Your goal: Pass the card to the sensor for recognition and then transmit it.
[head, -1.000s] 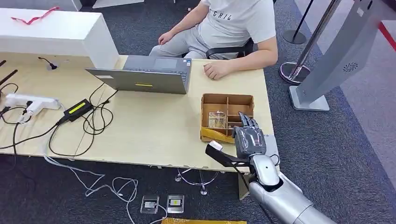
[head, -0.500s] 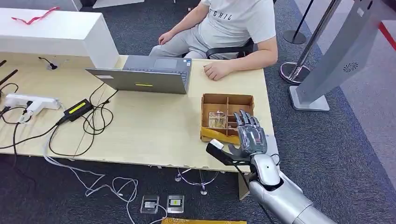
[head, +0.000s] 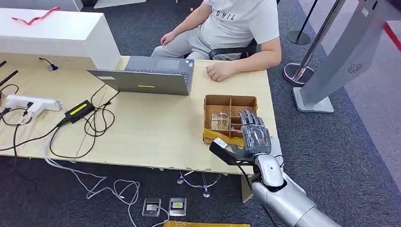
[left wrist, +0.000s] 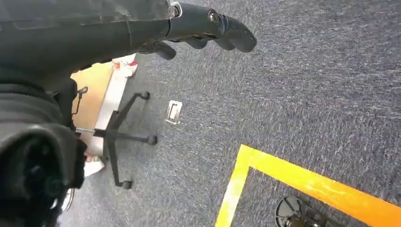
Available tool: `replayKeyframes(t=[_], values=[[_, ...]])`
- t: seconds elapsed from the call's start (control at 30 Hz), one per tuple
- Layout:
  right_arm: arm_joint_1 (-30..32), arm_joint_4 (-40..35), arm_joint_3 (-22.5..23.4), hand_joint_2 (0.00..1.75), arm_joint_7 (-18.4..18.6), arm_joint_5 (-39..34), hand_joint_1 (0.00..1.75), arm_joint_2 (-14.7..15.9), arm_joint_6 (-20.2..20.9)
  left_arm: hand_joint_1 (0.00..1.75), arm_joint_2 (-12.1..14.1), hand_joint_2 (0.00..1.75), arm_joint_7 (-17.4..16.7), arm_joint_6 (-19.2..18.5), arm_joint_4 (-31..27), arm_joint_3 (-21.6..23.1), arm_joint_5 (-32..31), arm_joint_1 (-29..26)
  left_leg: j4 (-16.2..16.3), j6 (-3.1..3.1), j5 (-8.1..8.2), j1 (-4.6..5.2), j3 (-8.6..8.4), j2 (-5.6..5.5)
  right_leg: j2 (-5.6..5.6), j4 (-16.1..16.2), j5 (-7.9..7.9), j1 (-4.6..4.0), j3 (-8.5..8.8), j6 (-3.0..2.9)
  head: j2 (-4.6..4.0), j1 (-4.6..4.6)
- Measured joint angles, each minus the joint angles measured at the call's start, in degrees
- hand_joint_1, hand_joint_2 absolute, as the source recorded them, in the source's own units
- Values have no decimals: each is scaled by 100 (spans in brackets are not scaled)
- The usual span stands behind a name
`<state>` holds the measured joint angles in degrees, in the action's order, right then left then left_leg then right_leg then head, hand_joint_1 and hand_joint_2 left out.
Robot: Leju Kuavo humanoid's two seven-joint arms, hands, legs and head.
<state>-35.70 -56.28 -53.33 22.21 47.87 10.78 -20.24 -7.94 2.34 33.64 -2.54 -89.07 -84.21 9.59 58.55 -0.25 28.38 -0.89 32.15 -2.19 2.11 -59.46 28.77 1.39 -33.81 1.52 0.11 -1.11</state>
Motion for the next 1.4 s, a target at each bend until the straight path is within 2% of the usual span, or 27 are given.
replayKeyframes(t=[0.43,0.47,0.5,0.53,0.77,1.4], values=[[0,28,22,175,96,39,0,7,66,0,31,0,0,-22,0,0,-33,0,0,0,0,0,0,0,0,0,0,0,0,0,0,0],[0,28,22,175,96,39,33,7,70,0,31,0,0,-22,0,-2,-33,0,0,0,0,0,0,0,0,0,0,0,0,0,0,0],[0,28,22,175,96,42,154,7,72,0,31,0,0,-17,0,-2,-31,0,0,0,0,0,0,0,0,0,0,0,0,0,0,0],[0,28,22,175,96,44,175,7,79,0,31,0,0,-13,0,-2,-29,0,0,0,0,0,0,0,0,0,0,0,0,0,0,0],[3,66,7,175,85,103,175,4,179,0,31,0,28,-61,4,-2,-22,0,0,0,0,0,0,0,0,0,0,0,-1,0,0,0],[30,201,20,175,42,24,175,4,44,0,29,0,135,-122,4,-2,-20,0,0,0,0,0,-3,0,1,0,0,0,1,0,0,0]])
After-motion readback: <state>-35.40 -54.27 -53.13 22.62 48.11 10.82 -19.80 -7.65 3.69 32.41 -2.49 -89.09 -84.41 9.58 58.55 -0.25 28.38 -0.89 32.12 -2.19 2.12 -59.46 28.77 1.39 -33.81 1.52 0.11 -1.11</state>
